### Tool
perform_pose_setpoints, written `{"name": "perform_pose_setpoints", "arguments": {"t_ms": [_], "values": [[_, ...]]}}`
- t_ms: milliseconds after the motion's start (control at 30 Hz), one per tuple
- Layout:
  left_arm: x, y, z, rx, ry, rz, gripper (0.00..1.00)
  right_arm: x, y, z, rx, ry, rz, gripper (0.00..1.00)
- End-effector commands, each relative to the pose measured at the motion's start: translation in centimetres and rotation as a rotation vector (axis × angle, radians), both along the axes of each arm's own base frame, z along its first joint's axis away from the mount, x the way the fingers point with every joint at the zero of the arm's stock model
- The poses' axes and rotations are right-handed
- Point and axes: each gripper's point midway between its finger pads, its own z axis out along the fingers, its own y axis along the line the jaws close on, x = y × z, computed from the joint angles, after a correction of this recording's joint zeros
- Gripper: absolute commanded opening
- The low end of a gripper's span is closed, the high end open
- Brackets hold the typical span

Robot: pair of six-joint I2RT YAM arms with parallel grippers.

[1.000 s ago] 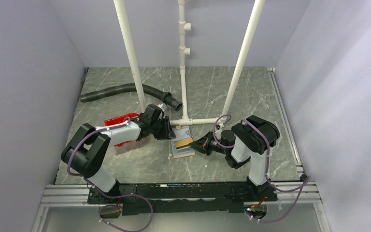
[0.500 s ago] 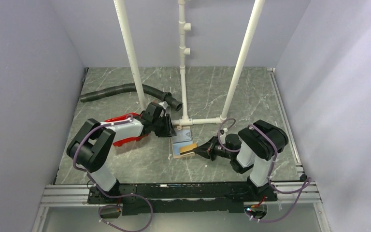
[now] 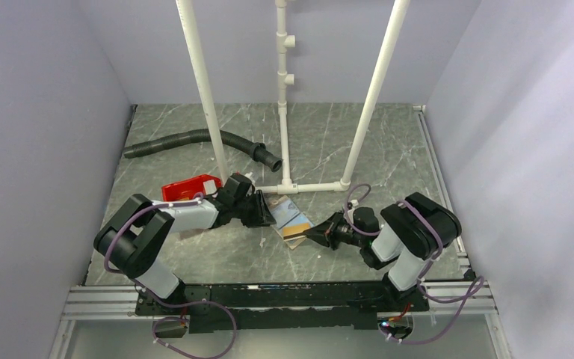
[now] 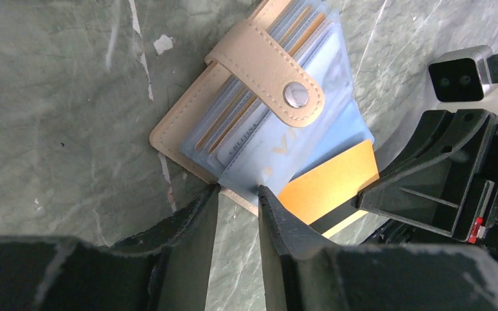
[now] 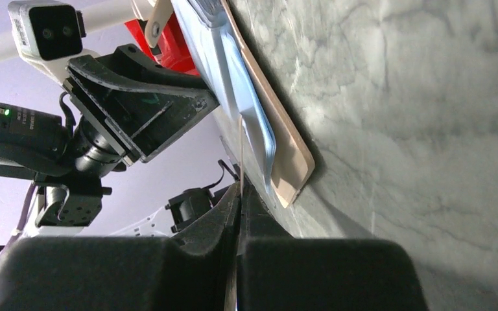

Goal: Put the credit cards into the card holder
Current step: Insert the credit card into the card holder.

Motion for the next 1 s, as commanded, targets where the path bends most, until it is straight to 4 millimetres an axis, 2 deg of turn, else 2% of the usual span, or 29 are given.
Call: {"name": "perform_pose_setpoints", "arguments": {"t_ms": [0,133,333,467,967], "values": [[-1.4,0.6,-0.7,0.022,0.057,0.004,0.35,-0.2,-0.3,0.8,-0.005,-0.041,0.004,0.00],[-1.4,0.7,-0.9,0.031,0.058,0.003,0.35,-0.3,-0.7,0.9,-0.056,-0.061,0.006,0.00],[-1.2,1.0,-0.6,0.051,0.039,-0.002,0.35,1.6,-1.6,2.1,-0.143,-0.140,-0.010,0.00],[-1.1,0.8,-0.5,0.044,0.036,-0.003,0.34,2.4,-1.5,2.5,-0.138,-0.157,-0.003,0.00],[-0.7,0.7,0.1,0.040,0.017,-0.003,0.35,3.0,-1.0,1.7,-0.135,-0.144,0.012,0.00]]}}
